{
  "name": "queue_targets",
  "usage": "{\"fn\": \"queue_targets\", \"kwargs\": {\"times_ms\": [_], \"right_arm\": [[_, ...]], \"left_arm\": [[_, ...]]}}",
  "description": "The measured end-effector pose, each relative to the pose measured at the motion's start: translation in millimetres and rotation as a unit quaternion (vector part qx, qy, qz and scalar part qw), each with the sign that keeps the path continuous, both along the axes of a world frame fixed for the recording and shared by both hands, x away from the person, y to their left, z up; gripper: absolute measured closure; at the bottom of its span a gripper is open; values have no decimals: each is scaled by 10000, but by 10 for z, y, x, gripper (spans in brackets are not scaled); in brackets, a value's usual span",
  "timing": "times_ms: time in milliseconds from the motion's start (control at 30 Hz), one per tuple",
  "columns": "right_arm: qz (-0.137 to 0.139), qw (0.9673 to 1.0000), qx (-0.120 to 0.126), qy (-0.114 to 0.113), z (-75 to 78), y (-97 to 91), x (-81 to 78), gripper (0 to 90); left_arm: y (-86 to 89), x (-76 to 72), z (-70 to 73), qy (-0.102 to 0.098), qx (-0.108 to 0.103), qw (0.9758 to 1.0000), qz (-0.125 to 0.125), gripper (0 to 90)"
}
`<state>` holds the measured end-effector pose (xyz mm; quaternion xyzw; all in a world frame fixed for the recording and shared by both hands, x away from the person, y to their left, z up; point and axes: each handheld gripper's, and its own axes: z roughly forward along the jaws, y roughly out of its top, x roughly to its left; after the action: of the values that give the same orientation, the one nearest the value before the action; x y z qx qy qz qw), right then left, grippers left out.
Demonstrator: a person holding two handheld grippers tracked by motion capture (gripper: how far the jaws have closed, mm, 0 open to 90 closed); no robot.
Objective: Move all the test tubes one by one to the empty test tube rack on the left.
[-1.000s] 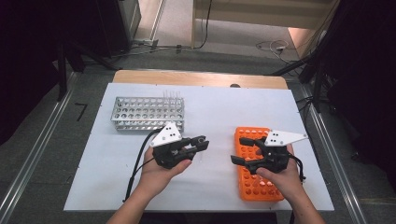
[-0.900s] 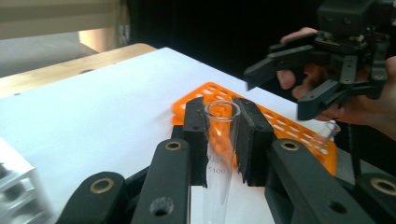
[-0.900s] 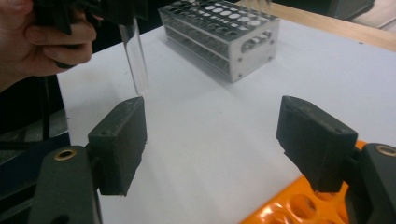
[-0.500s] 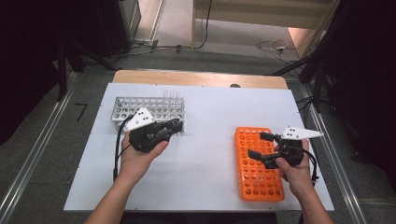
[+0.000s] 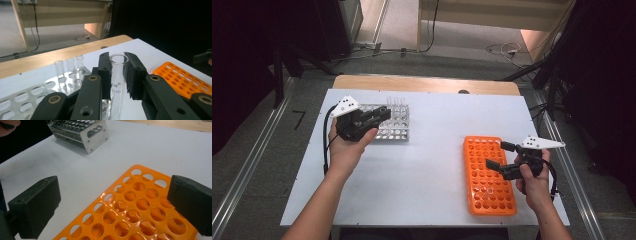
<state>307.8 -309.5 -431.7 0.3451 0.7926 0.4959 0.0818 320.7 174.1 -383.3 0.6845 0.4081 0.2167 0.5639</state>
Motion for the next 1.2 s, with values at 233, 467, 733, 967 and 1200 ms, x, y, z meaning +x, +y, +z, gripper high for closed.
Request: {"fn": "queue_targets", "kwargs": {"times_ms": [233,467,733,967,1200], "right_arm": [[-21,10000,18,-29,-11,-20,1,0],[-20,10000,-2,-14,-29,-23,2,0],[-20,10000,32,-21,-33,-40,4,0],[-23,10000,31,-26,-32,-42,2,0],[-1,10000,15,-21,-36,-50,5,0]], "left_arm": [[69,248,-5,-42,-14,9995,298,747],[96,481,-1,-152,106,9977,651,747],[115,706,-56,-226,160,9946,998,747],[130,854,-162,-135,134,9929,1171,747],[113,930,-247,-46,196,9924,1215,747]]}}
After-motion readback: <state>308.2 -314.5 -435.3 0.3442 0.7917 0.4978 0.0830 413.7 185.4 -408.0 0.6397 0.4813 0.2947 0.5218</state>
